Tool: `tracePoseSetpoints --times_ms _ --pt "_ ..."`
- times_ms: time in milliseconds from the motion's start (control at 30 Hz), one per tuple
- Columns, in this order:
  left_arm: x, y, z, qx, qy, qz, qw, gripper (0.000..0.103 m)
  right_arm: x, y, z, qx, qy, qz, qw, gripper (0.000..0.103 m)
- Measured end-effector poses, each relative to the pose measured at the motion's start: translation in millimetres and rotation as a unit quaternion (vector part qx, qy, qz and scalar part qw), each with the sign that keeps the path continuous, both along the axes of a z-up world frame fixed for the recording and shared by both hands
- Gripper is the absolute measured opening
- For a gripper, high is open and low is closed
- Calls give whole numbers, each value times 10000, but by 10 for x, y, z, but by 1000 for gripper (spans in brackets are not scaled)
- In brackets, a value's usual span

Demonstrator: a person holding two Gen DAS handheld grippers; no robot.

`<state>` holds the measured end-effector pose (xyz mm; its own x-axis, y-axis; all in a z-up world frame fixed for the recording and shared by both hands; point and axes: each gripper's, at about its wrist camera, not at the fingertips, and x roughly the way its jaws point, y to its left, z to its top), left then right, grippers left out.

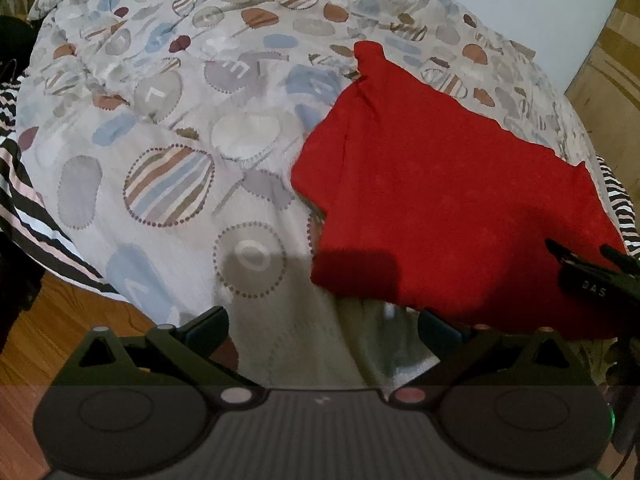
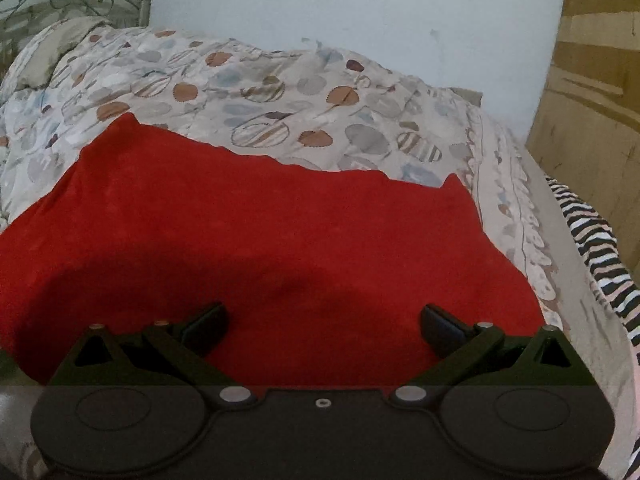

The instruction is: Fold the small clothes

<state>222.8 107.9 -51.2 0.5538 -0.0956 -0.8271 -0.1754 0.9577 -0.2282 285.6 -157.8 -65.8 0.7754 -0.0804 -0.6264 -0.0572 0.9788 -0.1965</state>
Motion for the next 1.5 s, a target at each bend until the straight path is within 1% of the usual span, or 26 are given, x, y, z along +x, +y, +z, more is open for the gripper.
tracePoseSetpoints --times_ms 100,500,667,733,800,900,1000,1067,1200,1333,1500 --pt "-4 -8 -12 -46 28 3 10000 103 2 17 -13 -29 4 1 10000 103" --pt "-13 -14 -2 -32 -7 -6 10000 103 -26 -20 -30 49 -99 -7 9999 103" --pt "-22 -62 67 92 -218 -90 9997 103 -52 -28 -36 92 -191 -16 9998 103" --pt "-23 -61 117 111 -378 -17 9992 103 -78 -30 -45 128 -280 -30 9995 103" --pt "-7 -31 163 128 -591 176 9980 103 -132 -42 -63 183 -443 -57 9988 103" --pt "114 38 184 166 -715 376 9966 103 -265 -34 -122 167 -826 -104 9964 103" --pt "274 100 184 112 -779 410 9961 103 -367 9 -179 3 -1094 -150 9939 103" --pt "383 118 189 124 -897 388 9951 103 -387 23 -198 -28 -1172 -216 9929 103" --pt "629 123 164 250 -1018 176 9943 103 -407 28 -250 -26 -1296 -231 9913 103" --pt "842 114 136 393 -849 20 9956 103 -404 32 -266 -11 -1325 -234 9909 103" --pt "949 124 100 396 -832 -63 9957 103 -420 46 -282 -15 -1369 -246 9903 103"
